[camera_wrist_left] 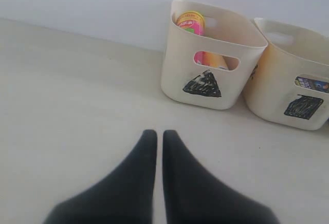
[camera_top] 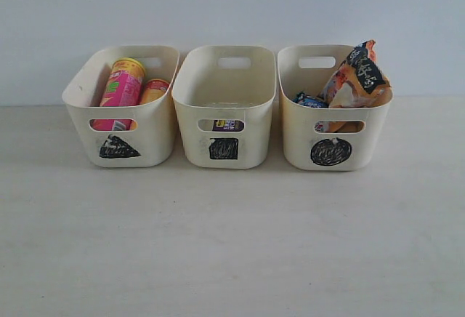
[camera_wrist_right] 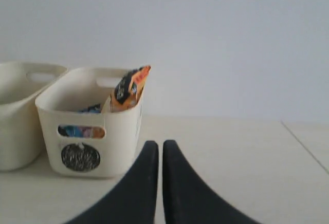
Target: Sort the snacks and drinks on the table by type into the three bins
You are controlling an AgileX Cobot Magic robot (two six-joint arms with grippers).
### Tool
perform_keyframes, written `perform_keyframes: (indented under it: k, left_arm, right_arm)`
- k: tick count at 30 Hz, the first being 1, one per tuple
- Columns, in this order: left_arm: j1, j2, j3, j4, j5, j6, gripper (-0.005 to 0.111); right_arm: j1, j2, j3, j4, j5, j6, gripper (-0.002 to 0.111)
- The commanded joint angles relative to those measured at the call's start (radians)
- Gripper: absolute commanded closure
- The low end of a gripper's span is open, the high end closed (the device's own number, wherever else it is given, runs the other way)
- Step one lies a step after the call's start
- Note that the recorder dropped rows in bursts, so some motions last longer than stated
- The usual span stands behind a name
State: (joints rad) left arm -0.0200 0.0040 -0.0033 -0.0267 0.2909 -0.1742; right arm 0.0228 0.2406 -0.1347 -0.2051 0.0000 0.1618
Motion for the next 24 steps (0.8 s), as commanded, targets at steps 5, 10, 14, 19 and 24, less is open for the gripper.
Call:
perform_keyframes:
  k: [5, 10, 14, 19, 24]
  left_arm:
    - [0.004, -0.004, 0.003, 0.002, 0.002, 0.004, 0.102]
    - [0.004, -0.004, 0.003, 0.002, 0.002, 0.004, 0.102]
    - [0.004, -0.004, 0.003, 0.002, 0.000, 0.004, 0.102]
    - [0.004, -0.004, 0.003, 0.002, 0.000, 0.004, 0.102]
    - [0.004, -0.004, 0.003, 0.002, 0.000, 0.004, 0.102]
  right_arm:
    - [-0.003, -0.152, 0.135, -0.010, 0.000, 0.032, 0.107]
    - [-0.005, -0.241, 0.135, -0.010, 0.124, 0.039, 0.107]
    - [-0.003, -0.241, 0.135, -0.010, 0.255, 0.037, 0.107]
    - [-0.003, -0.241, 0.135, 0.000, 0.313, 0.037, 0.107]
    - [-0.003, -0.241, 0.135, 0.014, 0.340, 0.039, 0.107]
